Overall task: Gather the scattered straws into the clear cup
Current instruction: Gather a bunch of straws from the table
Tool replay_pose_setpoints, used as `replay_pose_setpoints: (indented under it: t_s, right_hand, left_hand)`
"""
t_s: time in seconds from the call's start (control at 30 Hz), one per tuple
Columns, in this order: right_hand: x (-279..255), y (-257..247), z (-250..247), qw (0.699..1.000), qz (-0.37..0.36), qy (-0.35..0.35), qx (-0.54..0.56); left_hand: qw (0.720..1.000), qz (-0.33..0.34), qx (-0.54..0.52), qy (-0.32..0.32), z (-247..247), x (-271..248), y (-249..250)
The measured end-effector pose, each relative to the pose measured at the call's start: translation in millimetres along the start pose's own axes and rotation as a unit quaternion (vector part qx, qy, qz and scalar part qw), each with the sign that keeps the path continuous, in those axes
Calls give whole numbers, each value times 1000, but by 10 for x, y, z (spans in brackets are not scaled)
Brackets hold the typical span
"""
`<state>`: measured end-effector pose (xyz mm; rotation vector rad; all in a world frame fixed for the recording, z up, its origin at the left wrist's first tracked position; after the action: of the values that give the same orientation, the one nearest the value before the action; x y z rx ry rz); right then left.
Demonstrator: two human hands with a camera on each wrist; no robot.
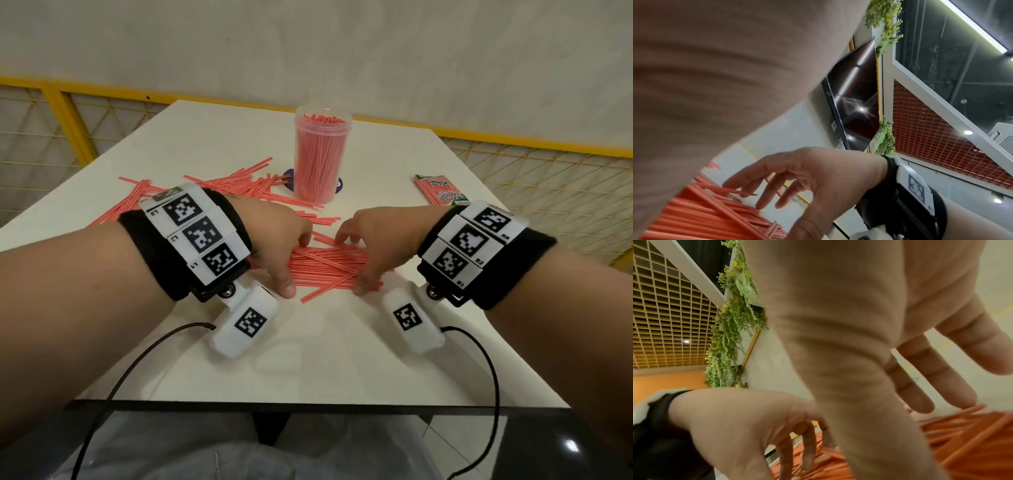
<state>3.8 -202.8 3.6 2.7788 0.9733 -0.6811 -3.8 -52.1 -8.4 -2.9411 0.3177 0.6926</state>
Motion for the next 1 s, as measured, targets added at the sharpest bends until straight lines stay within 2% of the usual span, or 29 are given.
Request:
replay_pose_setpoints:
  t_s: [0.13, 0.27, 0.5, 0.73, 0.93, 1.0]
  right_hand:
    - [51, -96, -12, 999, -26, 21, -2]
    - [35, -90, -25, 999, -20, 39, -18]
    - [78, -227, -67, 996, -58, 61, -14]
    - [60, -248, -68, 995, -53, 68, -43]
    - [8, -214, -49, 994, -52, 63, -77]
    - [2, -191, -40, 994, -51, 65, -74]
  left_hand:
    - [999, 19, -20, 23, -39, 2, 80]
    - [995, 26, -84, 37, -145, -41, -43]
    - [999, -4, -15, 45, -78, -84, -204]
    - [997, 8, -5, 72, -24, -68, -168]
    - [995, 46, -29, 78, -41, -41, -125]
    - [993, 49, -36, 98, -90, -60, -128]
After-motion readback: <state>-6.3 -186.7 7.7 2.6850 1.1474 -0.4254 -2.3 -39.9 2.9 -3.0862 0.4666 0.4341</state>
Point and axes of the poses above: each hand's wrist, its own x-axis towards the middle knuckle, its own z-axis out of the palm, y = z × x, the point moved 4 cm from there along x, towards the middle knuckle, and after that the axes turned 10 degrees about -z, right-handed, at the moved point
